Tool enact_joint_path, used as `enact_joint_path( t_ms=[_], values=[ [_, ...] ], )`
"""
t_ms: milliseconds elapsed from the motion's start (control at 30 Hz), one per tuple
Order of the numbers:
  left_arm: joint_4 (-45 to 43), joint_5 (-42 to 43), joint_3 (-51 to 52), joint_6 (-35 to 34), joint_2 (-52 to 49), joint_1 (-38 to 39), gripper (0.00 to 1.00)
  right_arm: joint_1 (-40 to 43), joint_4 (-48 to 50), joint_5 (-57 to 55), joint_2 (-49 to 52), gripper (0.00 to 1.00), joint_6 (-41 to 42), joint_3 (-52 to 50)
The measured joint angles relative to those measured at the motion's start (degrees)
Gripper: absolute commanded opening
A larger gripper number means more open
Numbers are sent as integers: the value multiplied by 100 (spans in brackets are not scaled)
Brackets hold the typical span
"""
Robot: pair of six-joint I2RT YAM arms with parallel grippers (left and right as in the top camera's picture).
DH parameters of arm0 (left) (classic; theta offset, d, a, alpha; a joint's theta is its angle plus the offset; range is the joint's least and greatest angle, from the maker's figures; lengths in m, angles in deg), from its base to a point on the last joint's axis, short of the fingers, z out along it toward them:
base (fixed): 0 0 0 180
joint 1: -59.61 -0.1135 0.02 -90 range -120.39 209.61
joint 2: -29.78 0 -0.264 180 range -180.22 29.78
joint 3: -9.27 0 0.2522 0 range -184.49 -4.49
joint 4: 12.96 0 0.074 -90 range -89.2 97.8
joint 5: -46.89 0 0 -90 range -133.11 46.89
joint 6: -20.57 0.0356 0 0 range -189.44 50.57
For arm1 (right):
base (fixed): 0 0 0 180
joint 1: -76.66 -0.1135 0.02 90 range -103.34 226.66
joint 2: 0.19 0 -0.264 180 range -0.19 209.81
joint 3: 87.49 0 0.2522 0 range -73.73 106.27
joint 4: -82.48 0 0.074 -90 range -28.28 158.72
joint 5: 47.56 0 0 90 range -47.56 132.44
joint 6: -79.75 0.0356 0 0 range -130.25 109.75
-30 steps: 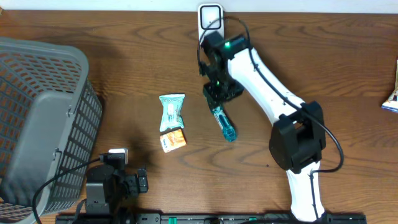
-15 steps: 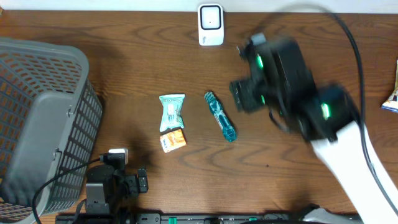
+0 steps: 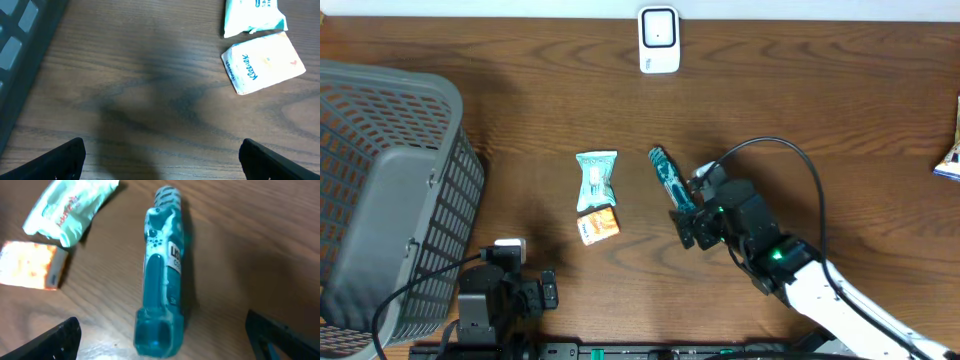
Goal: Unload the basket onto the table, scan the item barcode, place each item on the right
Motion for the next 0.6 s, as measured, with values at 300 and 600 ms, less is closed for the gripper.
enact_joint_path(
  t_ms=[300, 600],
  values=[
    [0, -2, 0, 0, 0, 0, 98, -179, 807, -111, 1392, 93, -262, -35],
    [2, 0, 0, 0, 0, 0, 98, -179, 1126, -264, 1932, 93, -308, -35]
  ],
)
